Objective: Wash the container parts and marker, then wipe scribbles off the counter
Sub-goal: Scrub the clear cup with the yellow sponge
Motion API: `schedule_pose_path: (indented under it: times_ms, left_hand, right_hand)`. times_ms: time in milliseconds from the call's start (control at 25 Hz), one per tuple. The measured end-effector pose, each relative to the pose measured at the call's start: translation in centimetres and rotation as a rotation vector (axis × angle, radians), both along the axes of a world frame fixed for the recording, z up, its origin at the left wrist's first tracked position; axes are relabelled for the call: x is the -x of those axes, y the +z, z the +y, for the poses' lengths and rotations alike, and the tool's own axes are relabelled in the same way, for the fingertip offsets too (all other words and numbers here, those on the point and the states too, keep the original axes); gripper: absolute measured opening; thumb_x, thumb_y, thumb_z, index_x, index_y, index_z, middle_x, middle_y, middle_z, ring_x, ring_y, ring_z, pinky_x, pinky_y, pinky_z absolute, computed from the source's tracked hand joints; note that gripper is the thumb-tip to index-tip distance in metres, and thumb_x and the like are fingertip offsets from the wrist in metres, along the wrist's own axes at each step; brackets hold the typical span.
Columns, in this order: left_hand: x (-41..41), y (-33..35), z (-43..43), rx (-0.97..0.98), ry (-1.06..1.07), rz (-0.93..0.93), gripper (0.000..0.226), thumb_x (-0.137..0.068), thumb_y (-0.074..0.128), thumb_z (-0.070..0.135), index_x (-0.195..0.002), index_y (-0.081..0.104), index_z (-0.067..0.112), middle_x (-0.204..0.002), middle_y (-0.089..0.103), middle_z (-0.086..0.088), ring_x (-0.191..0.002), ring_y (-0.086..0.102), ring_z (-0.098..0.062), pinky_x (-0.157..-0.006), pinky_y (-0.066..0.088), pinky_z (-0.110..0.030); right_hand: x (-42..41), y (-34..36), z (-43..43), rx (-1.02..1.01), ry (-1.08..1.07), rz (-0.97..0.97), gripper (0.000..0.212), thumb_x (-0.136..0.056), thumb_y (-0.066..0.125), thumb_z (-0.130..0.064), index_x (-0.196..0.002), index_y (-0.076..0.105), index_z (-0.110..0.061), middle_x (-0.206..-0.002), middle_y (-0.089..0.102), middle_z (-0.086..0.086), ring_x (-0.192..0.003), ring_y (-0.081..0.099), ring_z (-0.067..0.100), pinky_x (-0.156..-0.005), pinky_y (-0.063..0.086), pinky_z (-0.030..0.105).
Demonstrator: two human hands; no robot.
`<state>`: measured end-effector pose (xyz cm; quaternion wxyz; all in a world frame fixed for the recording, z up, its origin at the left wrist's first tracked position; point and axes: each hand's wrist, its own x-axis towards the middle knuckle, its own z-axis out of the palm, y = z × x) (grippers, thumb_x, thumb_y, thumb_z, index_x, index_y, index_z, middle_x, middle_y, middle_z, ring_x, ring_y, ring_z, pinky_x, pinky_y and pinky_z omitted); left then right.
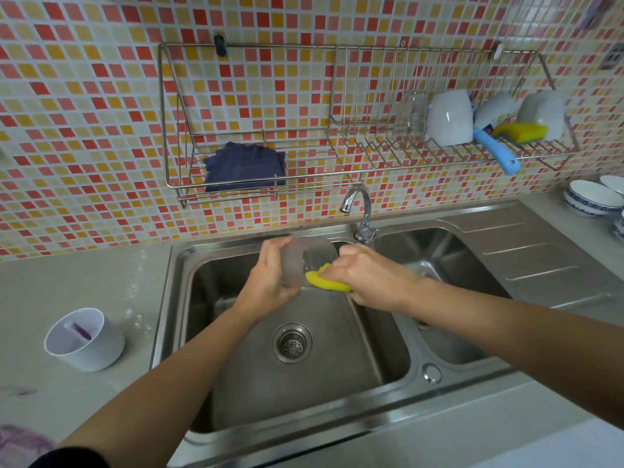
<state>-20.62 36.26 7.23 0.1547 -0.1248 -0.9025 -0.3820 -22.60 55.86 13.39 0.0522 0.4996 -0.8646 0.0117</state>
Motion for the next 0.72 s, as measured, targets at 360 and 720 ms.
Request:
schedule_pose_path:
  times_ms: [360, 720]
  left_hand:
    - [-0.4, 0.8, 0.1, 0.033, -0.275, -0.044, 0.103, -0.061, 0.084, 0.022, -0.143, 0.023, 0.010, -0.138, 0.030, 0.006, -0.128, 0.027, 0.000, -0.109, 0.019, -0.005]
    - [0.0, -0.7, 0.2, 0.027, -0.103, 0.066, 0.087, -0.062, 0.082, 0.007, -0.134, 0.033, -0.002, -0.133, 0.040, -0.017, -0.122, 0.033, -0.004, -0.103, 0.025, -0.006]
  right_hand:
    - [1.2, 1.1, 1.9, -0.243, 0.380, 0.502, 0.015, -0.077, 0.067, -0.012, -0.069, 0.062, -0.024, -0.068, 0.060, -0.011, -0.073, 0.048, 0.014, -0.063, 0.039, 0.026]
    - [-0.2, 1.0, 1.2, -0.110, -0.020, -0.099, 0.045, -0.059, 0.056, 0.008, -0.098, 0.067, -0.013, -0.092, 0.070, -0.001, -0.074, 0.043, 0.017, -0.074, 0.046, 0.038]
